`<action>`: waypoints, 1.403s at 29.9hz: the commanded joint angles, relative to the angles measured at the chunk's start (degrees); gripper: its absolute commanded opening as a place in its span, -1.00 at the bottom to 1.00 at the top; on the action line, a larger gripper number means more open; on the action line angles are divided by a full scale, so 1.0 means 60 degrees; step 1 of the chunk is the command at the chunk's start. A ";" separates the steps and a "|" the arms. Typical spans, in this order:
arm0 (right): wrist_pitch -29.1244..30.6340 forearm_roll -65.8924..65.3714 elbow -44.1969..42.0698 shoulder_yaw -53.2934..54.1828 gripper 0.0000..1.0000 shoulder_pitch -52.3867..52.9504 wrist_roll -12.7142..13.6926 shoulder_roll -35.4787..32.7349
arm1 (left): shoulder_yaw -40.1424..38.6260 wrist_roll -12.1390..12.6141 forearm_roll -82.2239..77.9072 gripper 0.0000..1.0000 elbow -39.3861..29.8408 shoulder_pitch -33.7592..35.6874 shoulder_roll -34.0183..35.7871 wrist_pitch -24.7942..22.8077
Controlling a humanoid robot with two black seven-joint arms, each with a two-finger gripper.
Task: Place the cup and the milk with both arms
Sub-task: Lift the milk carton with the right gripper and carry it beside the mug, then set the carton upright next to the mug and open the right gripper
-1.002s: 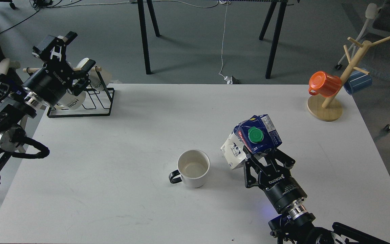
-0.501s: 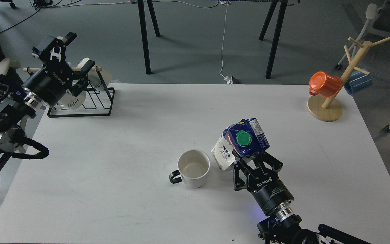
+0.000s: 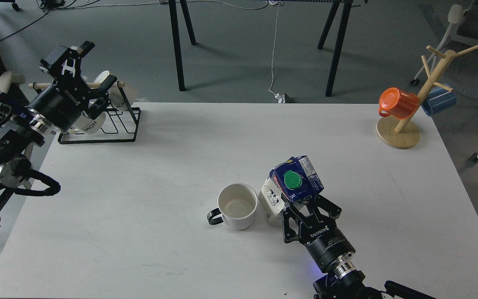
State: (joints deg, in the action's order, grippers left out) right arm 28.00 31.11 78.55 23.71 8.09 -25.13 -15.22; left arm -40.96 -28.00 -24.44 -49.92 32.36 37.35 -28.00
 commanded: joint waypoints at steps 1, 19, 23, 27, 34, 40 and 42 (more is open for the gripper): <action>0.0000 0.0001 -0.0054 -0.0085 -0.45 0.0014 -0.0001 0.0149 | 0.0001 0.0000 0.0000 0.89 0.0000 -0.0003 0.0000 0.0000; 0.0000 -0.0014 -0.0099 -0.0158 -0.29 -0.0176 0.0014 0.0179 | 0.0001 0.0000 0.0015 0.89 0.0000 -0.0033 0.0000 0.0000; 0.0000 -0.0014 -0.0099 -0.0158 -0.27 -0.0279 0.0029 0.0164 | 0.0001 0.0000 0.0000 0.89 0.0014 -0.0033 0.0000 0.0000; 0.0000 -0.0014 -0.0099 -0.0158 -0.17 -0.0293 0.0029 0.0149 | 0.0001 0.0000 0.0000 0.89 0.0000 -0.0062 -0.0014 0.0000; 0.0000 -0.0029 -0.0099 -0.0144 0.50 -0.0308 0.0043 0.0135 | 0.0001 0.0000 0.0000 0.89 0.0087 -0.0076 -0.0014 0.0000; 0.0000 -0.0160 -0.0026 -0.0144 0.89 -0.0308 0.0043 0.0135 | 0.0001 0.0000 0.0000 0.90 0.0132 -0.0076 -0.0029 0.0000; 0.0000 -0.0234 0.0004 -0.0129 0.94 -0.0308 0.0043 0.0135 | 0.0001 0.0000 0.0000 0.90 0.0146 -0.0076 -0.0073 0.0000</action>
State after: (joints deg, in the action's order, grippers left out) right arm 28.00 30.27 78.27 22.86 6.20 -24.87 -14.41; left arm -40.96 -28.00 -24.44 -49.12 31.90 37.16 -27.99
